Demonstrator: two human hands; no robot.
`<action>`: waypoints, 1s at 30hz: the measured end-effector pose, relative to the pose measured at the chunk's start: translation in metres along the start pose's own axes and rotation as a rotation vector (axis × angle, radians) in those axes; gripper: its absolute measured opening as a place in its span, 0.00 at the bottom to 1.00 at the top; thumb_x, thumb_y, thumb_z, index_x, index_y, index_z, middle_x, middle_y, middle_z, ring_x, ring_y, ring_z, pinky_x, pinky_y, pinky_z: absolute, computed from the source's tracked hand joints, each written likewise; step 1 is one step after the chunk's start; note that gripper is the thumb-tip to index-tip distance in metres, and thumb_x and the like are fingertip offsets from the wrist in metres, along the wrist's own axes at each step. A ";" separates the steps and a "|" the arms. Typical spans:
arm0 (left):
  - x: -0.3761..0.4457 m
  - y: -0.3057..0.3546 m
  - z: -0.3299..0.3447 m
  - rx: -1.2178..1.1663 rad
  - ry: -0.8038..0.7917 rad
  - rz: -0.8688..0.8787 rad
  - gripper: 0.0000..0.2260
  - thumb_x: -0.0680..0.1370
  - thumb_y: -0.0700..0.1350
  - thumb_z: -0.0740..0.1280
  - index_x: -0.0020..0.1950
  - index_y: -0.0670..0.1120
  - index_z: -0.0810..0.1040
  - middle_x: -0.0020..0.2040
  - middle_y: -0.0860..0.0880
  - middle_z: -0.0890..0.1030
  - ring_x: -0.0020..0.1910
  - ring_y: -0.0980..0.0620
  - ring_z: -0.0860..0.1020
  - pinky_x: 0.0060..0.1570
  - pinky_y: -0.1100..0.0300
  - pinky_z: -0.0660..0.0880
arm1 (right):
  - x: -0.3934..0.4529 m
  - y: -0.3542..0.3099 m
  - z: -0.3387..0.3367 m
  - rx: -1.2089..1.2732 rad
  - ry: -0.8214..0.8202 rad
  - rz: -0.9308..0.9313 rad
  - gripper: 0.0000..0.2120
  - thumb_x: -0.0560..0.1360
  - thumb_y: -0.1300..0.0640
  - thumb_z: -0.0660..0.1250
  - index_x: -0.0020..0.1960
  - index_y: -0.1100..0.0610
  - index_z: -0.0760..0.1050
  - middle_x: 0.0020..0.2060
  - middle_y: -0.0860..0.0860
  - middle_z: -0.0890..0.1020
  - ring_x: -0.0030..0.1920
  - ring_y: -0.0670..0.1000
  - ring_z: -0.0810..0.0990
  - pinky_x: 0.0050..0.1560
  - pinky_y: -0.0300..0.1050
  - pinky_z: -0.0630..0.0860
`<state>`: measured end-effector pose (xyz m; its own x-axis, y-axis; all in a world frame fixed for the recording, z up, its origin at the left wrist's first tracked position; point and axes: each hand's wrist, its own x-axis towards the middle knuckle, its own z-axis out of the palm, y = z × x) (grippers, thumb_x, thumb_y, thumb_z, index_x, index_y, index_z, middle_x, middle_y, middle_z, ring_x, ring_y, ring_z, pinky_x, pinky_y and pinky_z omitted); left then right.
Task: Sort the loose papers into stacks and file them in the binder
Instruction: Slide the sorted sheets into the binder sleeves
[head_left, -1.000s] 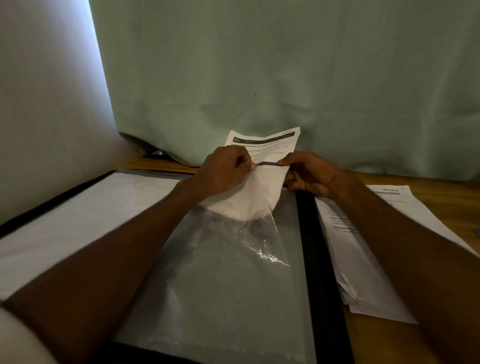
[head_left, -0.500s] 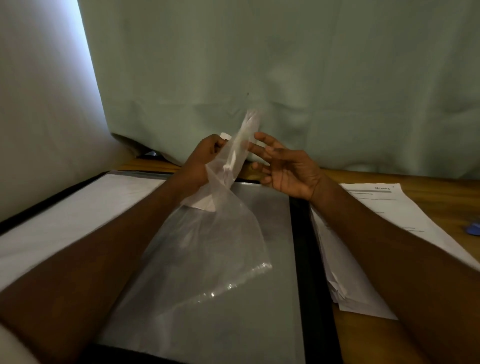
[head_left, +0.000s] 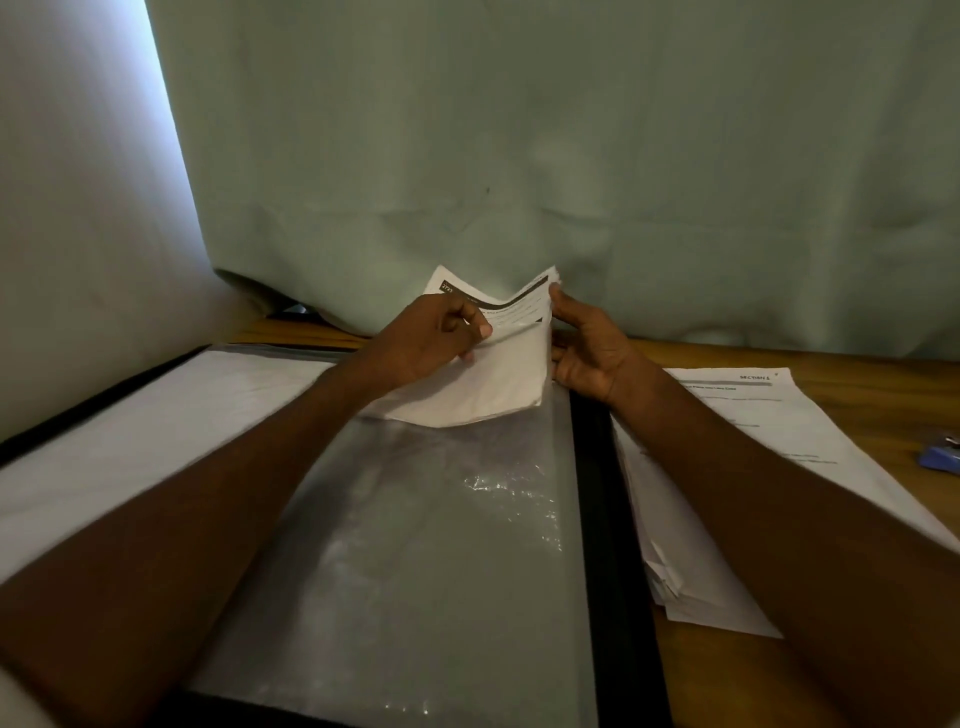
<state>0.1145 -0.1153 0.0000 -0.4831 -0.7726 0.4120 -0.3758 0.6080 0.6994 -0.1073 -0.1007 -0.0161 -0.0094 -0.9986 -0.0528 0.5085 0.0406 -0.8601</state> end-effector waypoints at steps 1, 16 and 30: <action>-0.001 0.001 0.000 -0.007 -0.009 0.009 0.05 0.80 0.43 0.70 0.50 0.41 0.82 0.37 0.49 0.84 0.39 0.52 0.81 0.51 0.54 0.76 | 0.000 0.001 0.003 -0.046 0.006 0.006 0.23 0.78 0.48 0.71 0.68 0.60 0.77 0.58 0.59 0.83 0.53 0.56 0.84 0.53 0.53 0.84; 0.003 -0.014 -0.012 0.295 0.221 0.032 0.08 0.79 0.46 0.73 0.43 0.43 0.83 0.39 0.52 0.82 0.39 0.55 0.78 0.40 0.67 0.71 | -0.003 -0.009 0.017 -0.402 -0.101 -0.014 0.26 0.73 0.68 0.61 0.71 0.62 0.74 0.66 0.60 0.80 0.69 0.63 0.76 0.72 0.59 0.71; 0.003 -0.012 -0.001 0.334 0.215 -0.004 0.06 0.77 0.47 0.73 0.43 0.47 0.83 0.42 0.51 0.85 0.43 0.52 0.81 0.48 0.58 0.77 | -0.010 -0.027 0.003 -0.518 -0.096 0.102 0.14 0.74 0.55 0.66 0.59 0.55 0.78 0.45 0.50 0.82 0.44 0.50 0.80 0.44 0.43 0.78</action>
<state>0.1183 -0.1249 -0.0061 -0.3175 -0.7743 0.5475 -0.6307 0.6036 0.4878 -0.1185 -0.0922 0.0096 0.1089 -0.9864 -0.1230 0.0107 0.1249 -0.9921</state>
